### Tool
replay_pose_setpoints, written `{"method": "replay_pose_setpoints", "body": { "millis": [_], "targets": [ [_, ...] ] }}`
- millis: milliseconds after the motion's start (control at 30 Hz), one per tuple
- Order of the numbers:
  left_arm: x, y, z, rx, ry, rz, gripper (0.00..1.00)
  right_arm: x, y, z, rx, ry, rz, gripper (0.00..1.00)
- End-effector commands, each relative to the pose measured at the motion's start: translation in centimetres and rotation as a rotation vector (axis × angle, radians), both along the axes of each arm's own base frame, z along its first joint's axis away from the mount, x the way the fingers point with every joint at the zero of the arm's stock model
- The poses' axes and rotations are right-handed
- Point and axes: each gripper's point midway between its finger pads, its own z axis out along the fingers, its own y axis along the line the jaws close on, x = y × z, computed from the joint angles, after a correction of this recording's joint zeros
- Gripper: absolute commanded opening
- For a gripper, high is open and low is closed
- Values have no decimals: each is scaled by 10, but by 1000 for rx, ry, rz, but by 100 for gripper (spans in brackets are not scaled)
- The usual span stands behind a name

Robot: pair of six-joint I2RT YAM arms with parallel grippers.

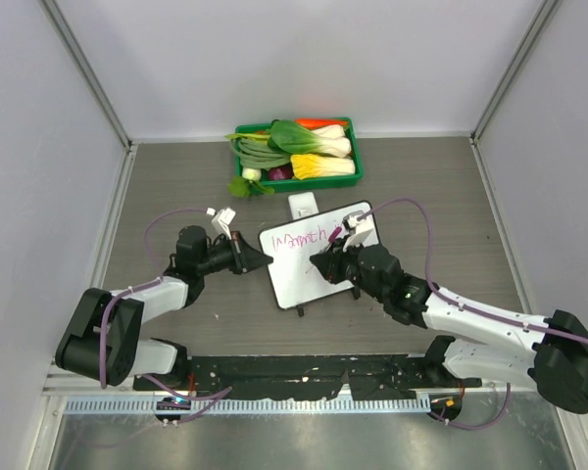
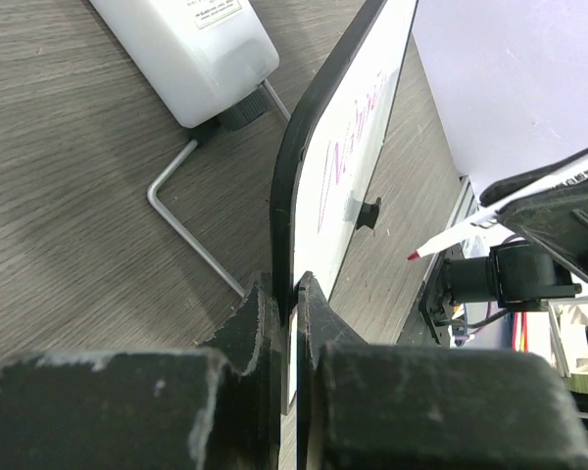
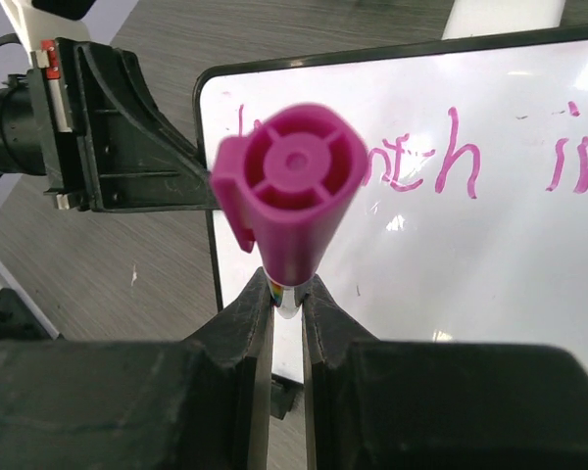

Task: Write a sentence on the whiteboard
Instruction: Write on the whiteboard at the whiteboard stand.

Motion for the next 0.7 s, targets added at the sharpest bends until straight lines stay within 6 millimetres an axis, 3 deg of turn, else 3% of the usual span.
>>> {"method": "replay_pose_setpoints", "body": {
  "millis": [0, 300, 400, 667],
  "targets": [
    [18, 23, -24, 134, -16, 92, 0, 19, 13, 43, 69, -101, -29, 1],
    [17, 18, -23, 114, -19, 58, 0, 14, 31, 45, 152, -58, 64, 1],
    [16, 18, -21, 113, -24, 56, 0, 25, 19, 48, 219, -26, 44, 1],
    [17, 18, -21, 112, -26, 55, 0, 27, 8, 55, 118, -100, 11, 1]
  ]
}}
